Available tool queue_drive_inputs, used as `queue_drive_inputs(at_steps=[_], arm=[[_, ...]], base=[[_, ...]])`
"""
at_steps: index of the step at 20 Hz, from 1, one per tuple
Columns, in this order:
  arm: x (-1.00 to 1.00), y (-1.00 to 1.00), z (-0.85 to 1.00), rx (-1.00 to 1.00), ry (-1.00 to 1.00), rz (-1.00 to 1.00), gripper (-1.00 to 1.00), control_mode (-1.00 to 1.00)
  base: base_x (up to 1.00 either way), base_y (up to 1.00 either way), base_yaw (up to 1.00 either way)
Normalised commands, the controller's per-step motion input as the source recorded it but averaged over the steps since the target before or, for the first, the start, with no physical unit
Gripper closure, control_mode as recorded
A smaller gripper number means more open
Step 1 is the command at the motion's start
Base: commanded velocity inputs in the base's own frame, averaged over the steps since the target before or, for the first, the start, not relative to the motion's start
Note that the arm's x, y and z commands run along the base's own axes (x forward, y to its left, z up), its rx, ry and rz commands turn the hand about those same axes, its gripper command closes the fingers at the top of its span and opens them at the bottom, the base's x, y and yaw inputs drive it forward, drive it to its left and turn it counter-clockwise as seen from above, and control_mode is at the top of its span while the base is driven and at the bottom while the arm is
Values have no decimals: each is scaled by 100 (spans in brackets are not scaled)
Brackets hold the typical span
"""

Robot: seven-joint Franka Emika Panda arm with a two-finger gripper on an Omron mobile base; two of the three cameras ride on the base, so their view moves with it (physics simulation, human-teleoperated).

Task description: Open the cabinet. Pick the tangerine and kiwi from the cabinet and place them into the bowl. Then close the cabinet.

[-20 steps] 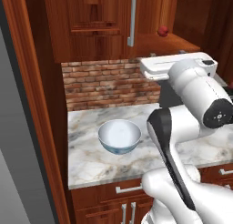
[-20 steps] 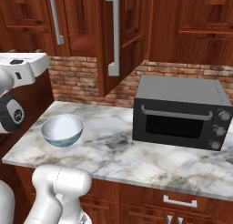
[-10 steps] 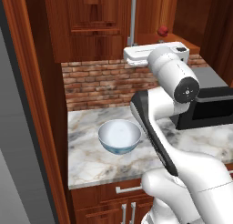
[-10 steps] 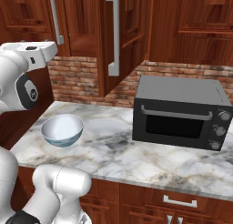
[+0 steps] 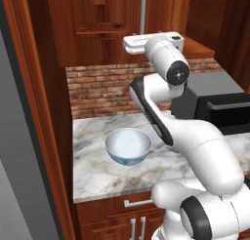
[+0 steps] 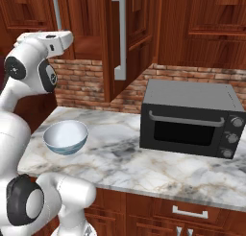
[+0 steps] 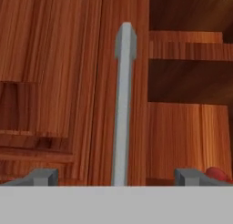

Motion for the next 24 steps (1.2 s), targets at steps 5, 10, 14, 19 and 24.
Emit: queue_drive_inputs(at_steps=[5,10,14,19,24], arm=[[99,1,2,0,0,0,-100,-100],[100,20,-4,0,5,0,-100,-100],[100,42,-10,0,7,0,100,-100],[36,11,0,0,7,-2,100,-100],[-11,0,0,0,0,-2,100,-100]], base=[[0,0,0],[0,0,0],[0,0,0],[0,0,0],[0,0,0]])
